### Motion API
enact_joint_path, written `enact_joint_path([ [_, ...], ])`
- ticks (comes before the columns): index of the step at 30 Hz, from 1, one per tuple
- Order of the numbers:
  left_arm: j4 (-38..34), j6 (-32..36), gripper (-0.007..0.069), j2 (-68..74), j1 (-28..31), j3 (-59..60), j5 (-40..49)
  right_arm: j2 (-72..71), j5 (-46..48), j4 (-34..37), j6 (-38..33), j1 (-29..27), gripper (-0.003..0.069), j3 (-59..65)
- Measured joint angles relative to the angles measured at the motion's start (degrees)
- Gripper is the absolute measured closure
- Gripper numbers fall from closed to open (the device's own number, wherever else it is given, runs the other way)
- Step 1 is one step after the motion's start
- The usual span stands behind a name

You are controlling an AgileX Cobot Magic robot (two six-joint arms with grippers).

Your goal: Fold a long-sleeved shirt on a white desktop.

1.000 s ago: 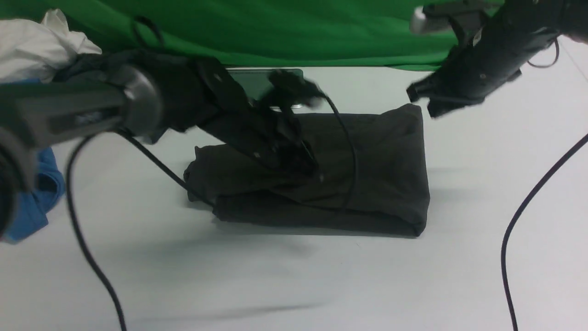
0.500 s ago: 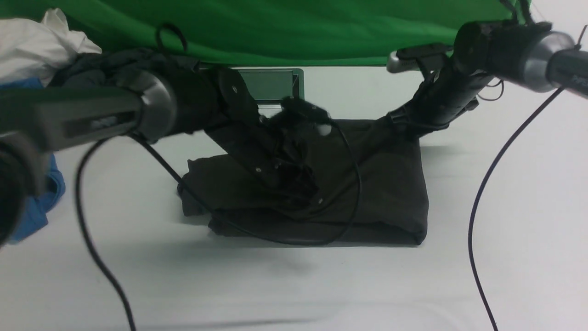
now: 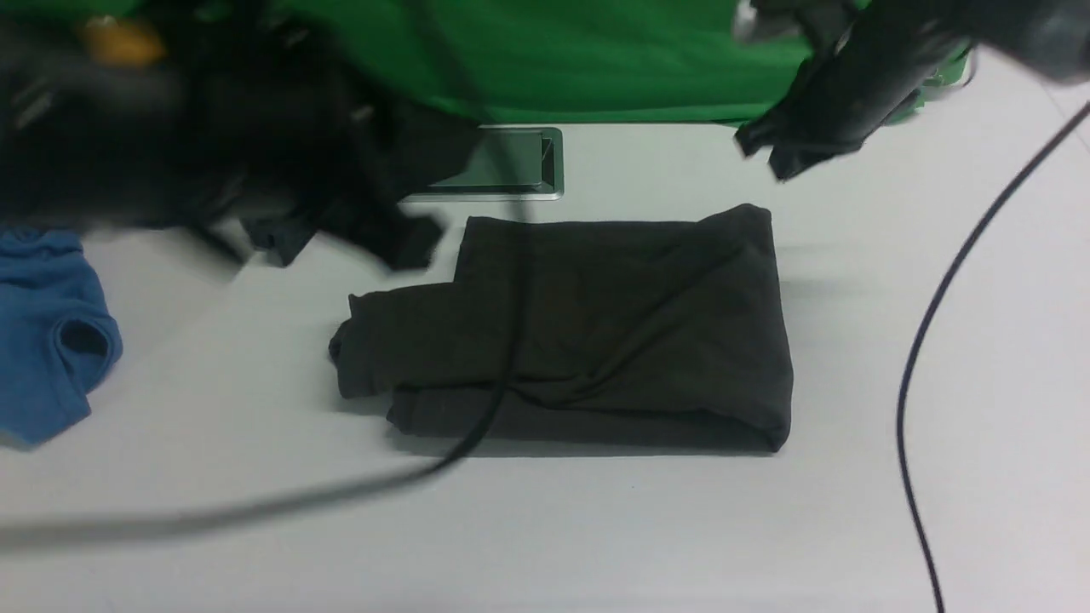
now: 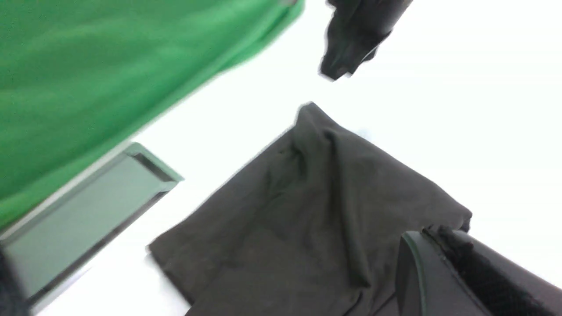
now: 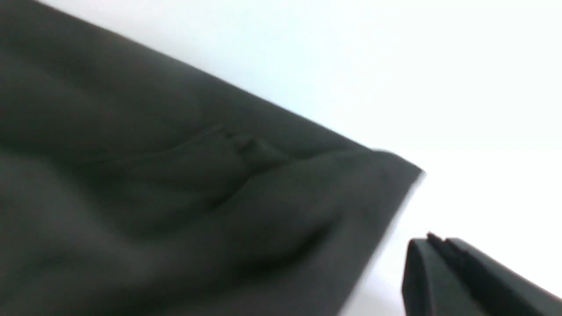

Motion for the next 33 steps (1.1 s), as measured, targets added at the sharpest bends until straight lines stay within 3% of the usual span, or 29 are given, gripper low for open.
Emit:
enact_joint_path([
  [8,0.48,-0.11,0.0608,-27.41,0.0,23.58,-9.53,-24.51,0.91,0.0,1.64,-0.02,0.0638,15.67],
  [10,0.48,-0.11,0.0608,-37.93,0.0,31.64,-13.35,-36.49,0.45,0.0,3.53,-0.02,0.0638,24.58],
  [16,0.61,-0.18,0.0608,-50.76,0.0,41.16,-18.64,-56.48,0.01,0.0,8.22,-0.02,0.0638,40.76],
  [23,2.31,-0.19,0.0608,-55.08,0.0,45.06,-18.93,-77.53,-5.84,0.0,14.62,-0.02,0.0634,58.85],
  [29,6.69,-0.19,0.0608,-55.19,0.0,45.06,-17.91,-87.99,-20.47,0.0,15.6,-0.02,0.0611,71.35],
  [33,9.35,-0.19,0.0608,-55.19,0.0,45.06,-17.67,-91.86,-23.45,0.0,15.65,-0.02,0.0586,77.3],
])
